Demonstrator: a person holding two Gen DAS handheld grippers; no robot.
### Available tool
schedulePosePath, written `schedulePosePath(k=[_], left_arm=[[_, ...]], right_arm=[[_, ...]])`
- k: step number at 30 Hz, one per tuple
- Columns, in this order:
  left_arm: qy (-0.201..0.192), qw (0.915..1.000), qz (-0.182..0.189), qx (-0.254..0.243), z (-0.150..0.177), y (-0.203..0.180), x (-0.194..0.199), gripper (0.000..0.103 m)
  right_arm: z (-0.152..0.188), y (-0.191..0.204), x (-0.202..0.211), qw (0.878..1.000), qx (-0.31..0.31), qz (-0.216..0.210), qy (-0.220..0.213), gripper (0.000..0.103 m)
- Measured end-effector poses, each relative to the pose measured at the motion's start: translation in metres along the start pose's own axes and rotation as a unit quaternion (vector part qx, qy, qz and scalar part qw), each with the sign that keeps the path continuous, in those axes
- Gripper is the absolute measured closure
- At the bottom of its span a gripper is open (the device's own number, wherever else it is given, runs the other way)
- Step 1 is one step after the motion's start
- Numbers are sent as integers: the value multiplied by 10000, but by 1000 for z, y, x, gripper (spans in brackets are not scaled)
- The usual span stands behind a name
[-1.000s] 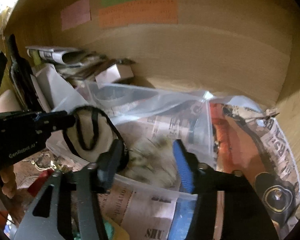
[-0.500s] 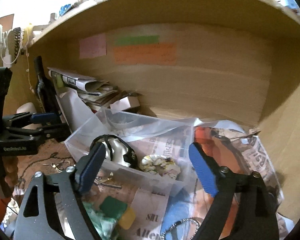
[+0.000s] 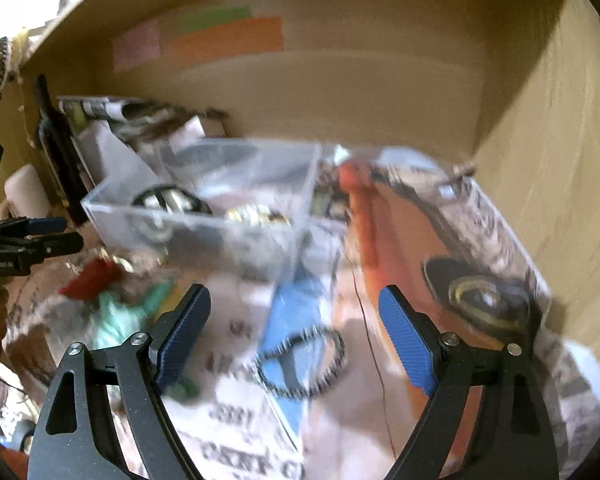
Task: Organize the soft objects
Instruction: 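Grasp the braided bracelet with the right gripper while the left gripper grasps the red velvet pouch, then lower the bracelet and red pouch into the clear box and open both grippers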
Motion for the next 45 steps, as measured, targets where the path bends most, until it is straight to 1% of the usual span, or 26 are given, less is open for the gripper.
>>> schedulePosePath(k=[5,9,11,12,14,15,16,17,18,19,20,21,23,24,25,26,28,29,31,34,35,39,45], left_arm=[[362,9992,145,64,18,-4,-14,14],[631,9975,244,226,26,-4,-25,14],[680,9969,272,301,28,-2,-29,14],[677,9967,278,347,29,-1,-30,14],[648,9967,293,389,29,-1,-29,15],[616,9968,303,406,28,0,-28,20],[602,9968,317,414,28,0,-28,24],[598,9968,339,417,28,1,-27,28],[571,9968,349,433,28,1,-26,32],[552,9969,354,445,27,2,-24,33],[533,9969,361,448,27,3,-23,38],[512,9970,373,445,26,3,-21,42],[456,9974,351,423,25,4,-17,46],[414,9978,335,397,24,3,-15,50],[373,9982,317,351,23,2,-13,53],[334,9985,300,320,22,1,-11,57],[235,9990,284,251,20,0,-5,61],[174,9992,263,232,19,0,-1,67],[85,9995,230,185,17,-1,5,69],[-89,9996,221,127,13,-1,16,76],[-137,9996,225,105,12,-2,20,81],[-286,9993,237,51,7,-5,31,89],[-668,9974,251,48,-10,-8,53,90]], right_arm=[[23,-3,-5,9989,-53,-120,454,19],[37,4,-16,9964,238,-173,801,19],[42,5,-22,9951,294,-193,927,20],[44,5,-24,9949,329,-176,939,22],[45,5,-25,9944,441,-99,957,36],[44,4,-24,9945,460,-94,936,39],[44,4,-24,9947,447,-103,924,46],[44,3,-24,9949,431,-103,906,50],[43,2,-23,9952,414,-85,883,52],[43,2,-23,9955,394,-77,862,58],[42,1,-23,9956,376,-78,851,64],[42,0,-22,9959,351,-74,829,67],[41,-1,-20,9964,295,-75,787,75],[40,-1,-20,9966,281,-73,768,76],[40,-1,-18,9968,280,-65,740,78],[39,-1,-17,9971,277,-61,710,81],[36,-1,-15,9975,247,-74,660,84],[35,0,-14,9977,235,-76,630,85],[32,0,-11,9981,208,-92,575,86],[24,2,-5,9989,190,-104,415,87],[21,2,-3,9991,189,-112,368,87],[7,7,5,9996,200,-160,107,87],[-17,15,14,9988,233,-299,-302,87]])
Point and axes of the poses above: each gripper's, at about its wrist camera, not at the fingertips, and x roughly against the way its jaws point, y to its left, z to its underside, the point moved 3 cm from there along -x, roughly the way its jaws point, and after that the axes turned 15 degrees about -y, right-handed, at the moved point
